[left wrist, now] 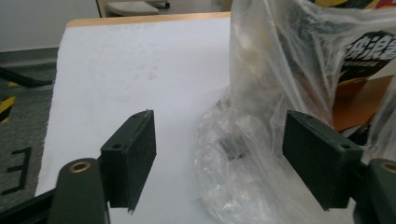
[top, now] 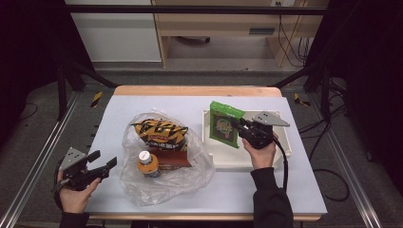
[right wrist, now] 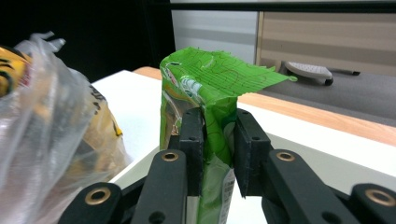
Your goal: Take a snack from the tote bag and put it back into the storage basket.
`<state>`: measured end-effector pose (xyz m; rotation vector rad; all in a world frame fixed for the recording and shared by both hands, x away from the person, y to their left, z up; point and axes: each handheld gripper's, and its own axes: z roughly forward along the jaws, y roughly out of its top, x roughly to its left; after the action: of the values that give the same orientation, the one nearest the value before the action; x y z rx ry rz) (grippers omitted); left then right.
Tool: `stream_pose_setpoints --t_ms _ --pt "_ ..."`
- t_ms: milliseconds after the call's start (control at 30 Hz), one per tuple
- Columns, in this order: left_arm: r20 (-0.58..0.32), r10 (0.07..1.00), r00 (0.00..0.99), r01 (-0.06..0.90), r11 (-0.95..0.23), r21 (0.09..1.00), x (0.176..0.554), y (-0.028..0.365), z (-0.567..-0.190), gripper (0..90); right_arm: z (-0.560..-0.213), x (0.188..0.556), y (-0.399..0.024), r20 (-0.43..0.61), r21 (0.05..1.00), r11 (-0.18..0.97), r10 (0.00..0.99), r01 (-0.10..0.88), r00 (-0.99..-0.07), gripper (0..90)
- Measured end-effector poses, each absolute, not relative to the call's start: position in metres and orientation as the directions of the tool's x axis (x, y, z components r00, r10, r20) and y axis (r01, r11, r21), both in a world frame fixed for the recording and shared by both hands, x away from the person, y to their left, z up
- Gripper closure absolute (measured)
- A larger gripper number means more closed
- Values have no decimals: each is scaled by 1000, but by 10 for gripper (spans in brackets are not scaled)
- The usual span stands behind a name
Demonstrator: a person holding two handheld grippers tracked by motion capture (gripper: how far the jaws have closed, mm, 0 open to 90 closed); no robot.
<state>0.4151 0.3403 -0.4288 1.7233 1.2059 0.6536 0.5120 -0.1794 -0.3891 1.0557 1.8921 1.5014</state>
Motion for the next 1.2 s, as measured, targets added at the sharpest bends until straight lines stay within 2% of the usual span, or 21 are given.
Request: stream_pose_setpoints --t_ms 100,233,367,433,567,667,833,1200 --pt "-61 925 375 449 -123 885 416 338 -429 186 -395 519 -176 79 955 101 819 279 -568 757" --pt "-56 928 370 464 -132 876 417 336 -431 188 -401 527 -173 89 952 96 822 290 -563 757" --pt "-7 923 384 420 -168 892 417 336 -431 282 -408 534 -168 100 950 89 822 300 -561 757" --pt "15 923 384 406 -183 896 418 335 -432 287 -411 537 -165 103 948 90 824 307 -558 756" --pt "-7 914 405 383 -163 909 421 336 -437 287 -416 543 -160 108 944 90 824 316 -556 755" --pt "-53 909 414 418 -138 898 422 337 -440 297 -420 547 -160 110 942 89 827 322 -552 755" --pt "-77 908 413 434 -121 893 421 334 -441 292 -423 553 -166 133 940 69 829 334 -543 754" --pt "-55 913 405 433 -139 890 419 330 -441 283 -435 569 -174 155 935 35 855 353 -494 709"
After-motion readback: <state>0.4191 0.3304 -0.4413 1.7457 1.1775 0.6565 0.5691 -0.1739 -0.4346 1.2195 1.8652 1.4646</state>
